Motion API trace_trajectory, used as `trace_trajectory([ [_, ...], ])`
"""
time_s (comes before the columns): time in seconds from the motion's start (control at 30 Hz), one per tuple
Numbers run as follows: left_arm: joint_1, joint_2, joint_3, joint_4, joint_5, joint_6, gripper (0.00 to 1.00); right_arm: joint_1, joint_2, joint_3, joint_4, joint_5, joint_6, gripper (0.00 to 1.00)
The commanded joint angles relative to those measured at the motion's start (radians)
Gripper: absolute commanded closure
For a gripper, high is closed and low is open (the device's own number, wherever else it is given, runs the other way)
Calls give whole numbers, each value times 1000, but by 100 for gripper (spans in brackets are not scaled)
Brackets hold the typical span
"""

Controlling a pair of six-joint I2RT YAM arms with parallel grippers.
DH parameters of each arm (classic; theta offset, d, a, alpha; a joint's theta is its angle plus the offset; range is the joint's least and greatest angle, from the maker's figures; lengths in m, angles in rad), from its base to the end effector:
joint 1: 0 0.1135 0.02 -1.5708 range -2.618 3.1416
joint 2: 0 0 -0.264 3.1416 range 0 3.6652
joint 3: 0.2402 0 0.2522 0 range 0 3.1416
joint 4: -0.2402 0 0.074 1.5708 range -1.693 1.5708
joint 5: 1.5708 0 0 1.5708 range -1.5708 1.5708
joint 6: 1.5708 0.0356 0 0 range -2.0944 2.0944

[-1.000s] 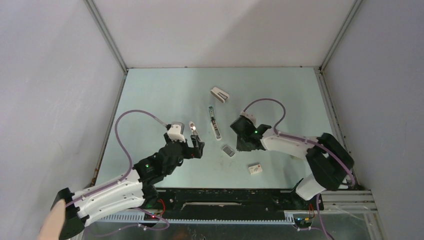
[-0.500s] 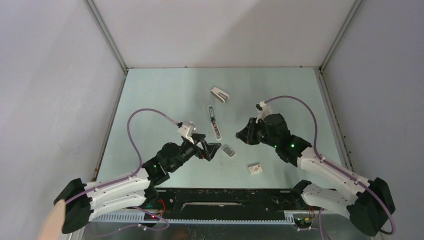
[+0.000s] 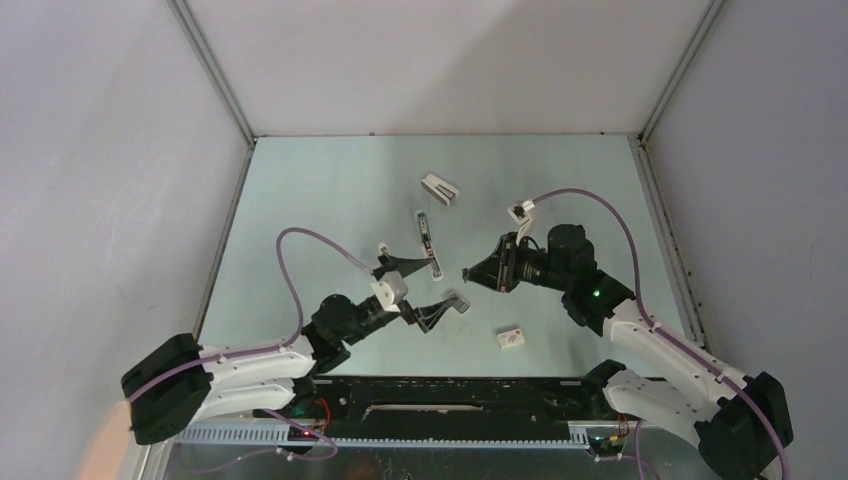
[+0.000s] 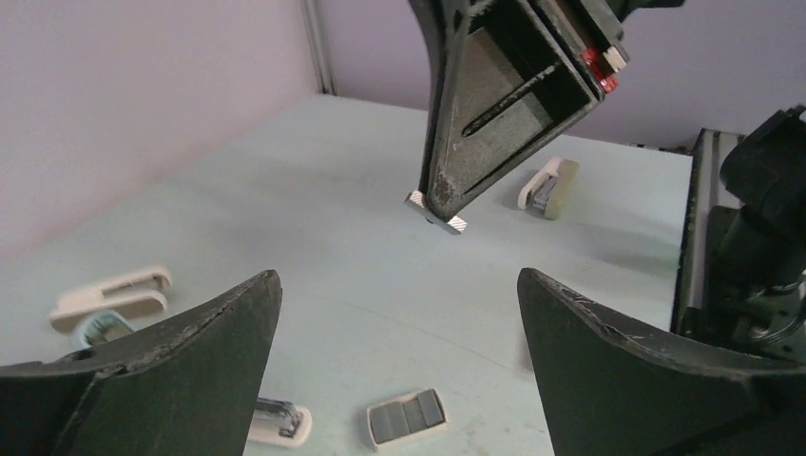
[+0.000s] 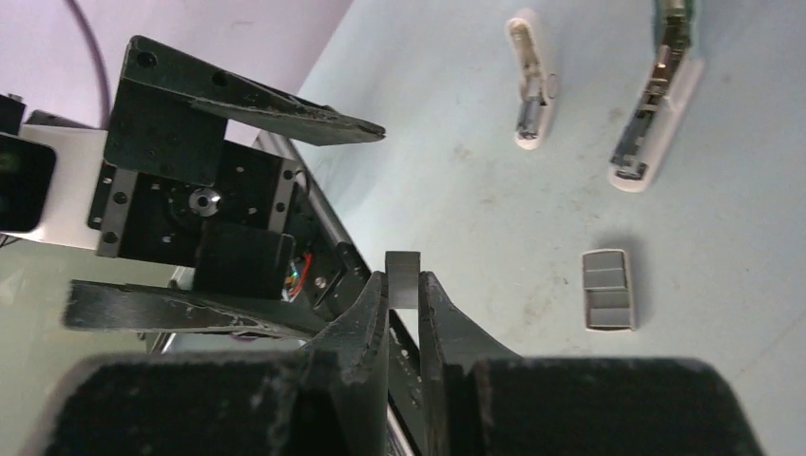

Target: Load the staples into the stapler

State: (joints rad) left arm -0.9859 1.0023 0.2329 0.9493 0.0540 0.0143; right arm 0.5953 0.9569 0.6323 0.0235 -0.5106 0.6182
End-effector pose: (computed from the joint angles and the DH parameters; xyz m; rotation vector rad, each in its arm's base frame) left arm 0.1107 -0.1706 0.2283 0.7330 1.2441 -0.8419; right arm 0.1720 0.1375 0.2769 -0.3638 2.0170 1.2769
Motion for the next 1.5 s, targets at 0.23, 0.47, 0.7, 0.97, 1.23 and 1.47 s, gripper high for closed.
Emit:
trace_trajectory([
  [0.23,-103,57,-50,288,-31,431,15,-3,15,-2,130,-205,0,88],
  [0.47,-147,86,-45,333,-39,514,29,15,38,-2,159,-236,5,87],
  [0.7,-166,119,-31,346,-14,534,43,34,52,-2,190,-261,14,87],
  [0.97,-172,113,-30,328,-15,545,50,51,56,-2,198,-272,5,88],
  [1.23,-172,64,-24,229,1,571,53,65,66,-2,208,-300,-8,88],
  [1.47,-174,-16,-18,109,25,587,55,69,73,-2,208,-310,-21,88],
])
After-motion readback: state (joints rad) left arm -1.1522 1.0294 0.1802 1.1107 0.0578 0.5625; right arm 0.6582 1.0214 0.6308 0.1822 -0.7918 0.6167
